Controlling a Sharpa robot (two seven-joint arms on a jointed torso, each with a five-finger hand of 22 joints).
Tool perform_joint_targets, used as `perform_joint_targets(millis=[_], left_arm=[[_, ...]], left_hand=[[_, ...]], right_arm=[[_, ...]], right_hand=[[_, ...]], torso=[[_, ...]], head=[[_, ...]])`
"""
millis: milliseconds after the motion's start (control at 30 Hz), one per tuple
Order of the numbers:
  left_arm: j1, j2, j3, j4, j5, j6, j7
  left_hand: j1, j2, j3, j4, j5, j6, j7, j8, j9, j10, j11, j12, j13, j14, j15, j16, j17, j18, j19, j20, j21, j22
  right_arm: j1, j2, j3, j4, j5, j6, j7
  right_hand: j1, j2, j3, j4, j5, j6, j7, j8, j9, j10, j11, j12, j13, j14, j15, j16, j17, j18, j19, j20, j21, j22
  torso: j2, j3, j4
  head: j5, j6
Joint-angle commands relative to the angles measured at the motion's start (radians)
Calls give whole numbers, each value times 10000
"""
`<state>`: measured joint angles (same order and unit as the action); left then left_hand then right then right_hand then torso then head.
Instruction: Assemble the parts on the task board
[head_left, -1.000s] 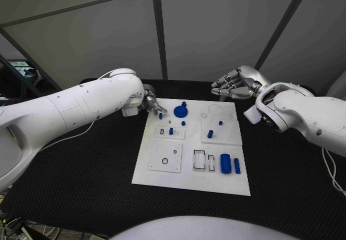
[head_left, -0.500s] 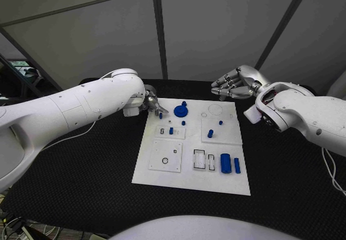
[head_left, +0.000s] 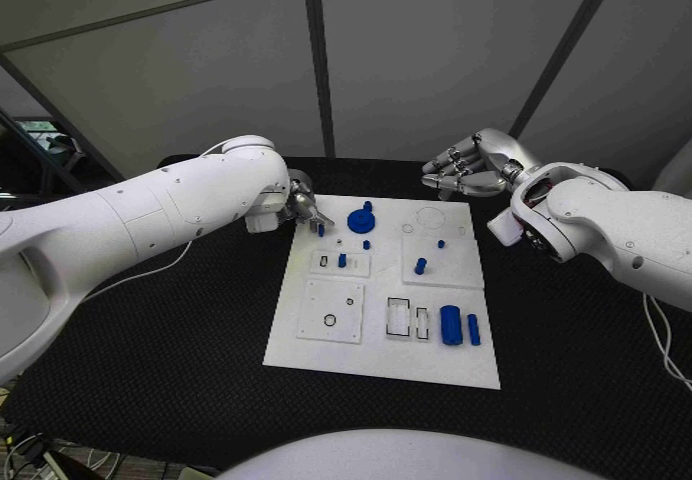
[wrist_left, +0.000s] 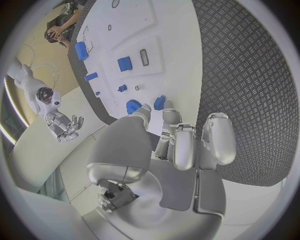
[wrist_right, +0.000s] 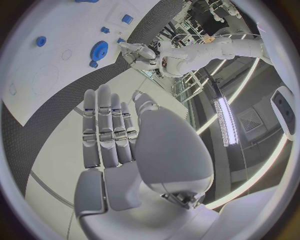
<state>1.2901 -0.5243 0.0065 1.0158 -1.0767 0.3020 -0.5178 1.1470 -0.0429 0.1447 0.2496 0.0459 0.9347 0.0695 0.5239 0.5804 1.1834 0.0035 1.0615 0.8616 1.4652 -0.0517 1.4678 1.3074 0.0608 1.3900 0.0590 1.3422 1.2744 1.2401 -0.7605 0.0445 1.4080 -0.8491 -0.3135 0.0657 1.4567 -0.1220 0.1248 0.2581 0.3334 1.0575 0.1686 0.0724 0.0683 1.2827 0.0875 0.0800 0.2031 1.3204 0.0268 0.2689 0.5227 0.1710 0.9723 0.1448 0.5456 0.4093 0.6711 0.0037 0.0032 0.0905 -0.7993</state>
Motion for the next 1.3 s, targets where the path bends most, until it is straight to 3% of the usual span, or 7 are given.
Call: perform_joint_targets(millis=[33,233,533,733,833,1033,1300], left_arm=[[12,30,3,-24,115,174,68],[8,42,3,-36,132,236,74],[7,22,3,-37,397,315,68],[6,-14,3,-24,615,278,97],[5,-63,3,17,783,197,135],[1,-311,4,285,1125,-177,247],[-2,-920,5,1140,1507,-867,264]], left_hand=[[134,59,12,-91,29,-7,-17,70,18,24,-58,40,-10,644,-96,26,1282,120,24,-83,37,21],[277,168,29,-163,30,-25,-27,106,36,33,-67,47,-9,643,-103,24,1280,119,26,-89,36,30],[798,557,318,-456,30,-91,-82,154,55,30,-119,30,-35,644,-141,22,1280,116,36,-117,39,58],[2019,1044,1456,-1312,31,-338,-163,88,36,-53,-220,-111,-112,643,-243,22,1283,115,39,-209,40,85],[1912,853,2303,-1518,19,-400,-50,151,78,-18,-139,-213,-205,644,-175,23,1288,105,43,-201,41,113],[1422,461,3571,-1750,-1,-428,-75,336,193,96,-105,-234,-256,665,-187,58,1335,95,78,-175,69,188],[865,139,4712,-2012,10,-443,-81,588,347,203,-169,-219,-290,697,-199,116,1411,79,132,-181,111,281]], right_arm=[[16,2,5,14,20,34,61],[16,2,5,9,20,33,59],[16,-5,5,8,20,24,53],[16,-8,5,-1,20,25,52],[16,-9,5,-8,20,25,51],[16,-25,5,-30,20,25,52],[16,-41,5,-53,20,41,39]], right_hand=[[-26,56,40,40,61,-69,-14,-27,6,-12,34,-62,-12,-18,48,-63,-11,109,27,27,-67,-13],[-27,62,45,45,80,-67,-16,-24,7,-7,33,-60,-13,-13,47,-64,-9,110,32,27,-71,-15],[-47,80,56,69,139,-66,-16,-22,8,-4,33,-60,-16,-8,47,-69,-8,110,44,27,-83,-21],[-51,80,58,73,160,-68,-16,-22,8,-4,33,-61,-17,-7,47,-71,-7,111,47,27,-86,-23],[-51,80,58,73,160,-68,-16,-22,8,-4,33,-61,-17,-7,47,-71,-7,111,47,27,-86,-23],[-56,74,57,77,184,-71,-16,-23,8,-5,34,-62,-18,-6,47,-73,-7,111,50,27,-90,-25],[-56,74,57,77,184,-71,-16,-23,8,-5,34,-62,-18,-6,47,-73,-7,111,50,27,-90,-25]], torso=[[-1,0,2],[-1,-1,6],[-3,-6,6],[-5,-3,4],[-6,-1,9],[-14,-8,25],[-14,-4,22]], head=[[-6,-9],[-10,-22],[-17,-50],[-17,-62],[-19,-62],[-36,-68],[-3,-74]])
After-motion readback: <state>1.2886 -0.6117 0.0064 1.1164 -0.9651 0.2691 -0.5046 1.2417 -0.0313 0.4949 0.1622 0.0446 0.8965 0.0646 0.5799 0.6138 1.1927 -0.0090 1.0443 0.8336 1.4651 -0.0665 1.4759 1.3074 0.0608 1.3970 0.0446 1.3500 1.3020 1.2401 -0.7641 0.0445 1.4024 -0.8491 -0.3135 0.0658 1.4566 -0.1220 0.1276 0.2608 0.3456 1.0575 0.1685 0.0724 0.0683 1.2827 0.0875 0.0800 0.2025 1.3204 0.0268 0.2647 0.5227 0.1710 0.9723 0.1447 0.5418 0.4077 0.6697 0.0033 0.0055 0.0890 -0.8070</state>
